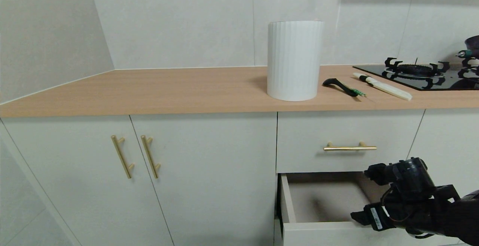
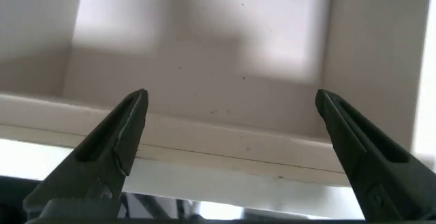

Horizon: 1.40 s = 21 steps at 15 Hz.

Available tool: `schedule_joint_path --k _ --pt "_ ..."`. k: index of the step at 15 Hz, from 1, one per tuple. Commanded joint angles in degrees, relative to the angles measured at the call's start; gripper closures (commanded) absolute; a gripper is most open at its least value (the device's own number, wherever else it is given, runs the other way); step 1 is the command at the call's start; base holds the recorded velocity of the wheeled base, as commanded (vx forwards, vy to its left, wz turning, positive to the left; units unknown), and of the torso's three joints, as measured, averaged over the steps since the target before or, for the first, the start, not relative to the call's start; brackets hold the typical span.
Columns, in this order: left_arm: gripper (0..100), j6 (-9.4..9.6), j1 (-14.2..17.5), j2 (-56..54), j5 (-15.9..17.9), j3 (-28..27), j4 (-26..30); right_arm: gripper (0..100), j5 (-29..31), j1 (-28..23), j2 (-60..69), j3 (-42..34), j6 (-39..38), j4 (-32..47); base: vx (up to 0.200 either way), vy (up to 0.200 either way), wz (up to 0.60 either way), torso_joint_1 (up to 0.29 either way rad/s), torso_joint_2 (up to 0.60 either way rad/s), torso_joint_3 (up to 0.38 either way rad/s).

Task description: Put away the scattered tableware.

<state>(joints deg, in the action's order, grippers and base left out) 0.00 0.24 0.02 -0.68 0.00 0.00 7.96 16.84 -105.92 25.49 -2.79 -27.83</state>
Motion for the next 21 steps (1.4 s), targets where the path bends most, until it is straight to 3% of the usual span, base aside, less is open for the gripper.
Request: schedule_joint_path --k 1,6,10,13,17,21 --pt "0 0.0 0.02 -0.02 -0.02 0.0 0.0 0 -0.14 0.13 2.74 0.09 0.51 1.11 0.0 0.0 0.0 0.0 0.0 0.0" --pt "0 0.0 0.02 -0.02 -0.02 0.0 0.0 0 -2.16 0.22 8.98 1.67 5.78 15.61 0.0 0.0 0.0 0.0 0.0 0.0" --pt "0 0.0 0.02 -0.02 -0.02 0.0 0.0 0 -2.25 4.17 12.94 3.6 7.71 29.06 0.0 0.0 0.0 0.0 0.0 0.0" --pt "0 0.0 0.02 -0.02 -0.02 0.0 0.0 0 -2.16 4.52 14.08 5.45 7.27 29.24 0.0 0.0 0.0 0.0 0.0 0.0" --pt "0 0.0 0.02 -0.02 -0.02 0.0 0.0 0 -3.83 4.26 17.86 9.23 -1.34 29.06 0.0 0.0 0.0 0.0 0.0 0.0" --pt "0 0.0 0.02 -0.02 -0.02 0.0 0.0 0 -5.85 3.03 21.29 8.87 -1.16 26.25 0.0 0.0 0.0 0.0 0.0 0.0"
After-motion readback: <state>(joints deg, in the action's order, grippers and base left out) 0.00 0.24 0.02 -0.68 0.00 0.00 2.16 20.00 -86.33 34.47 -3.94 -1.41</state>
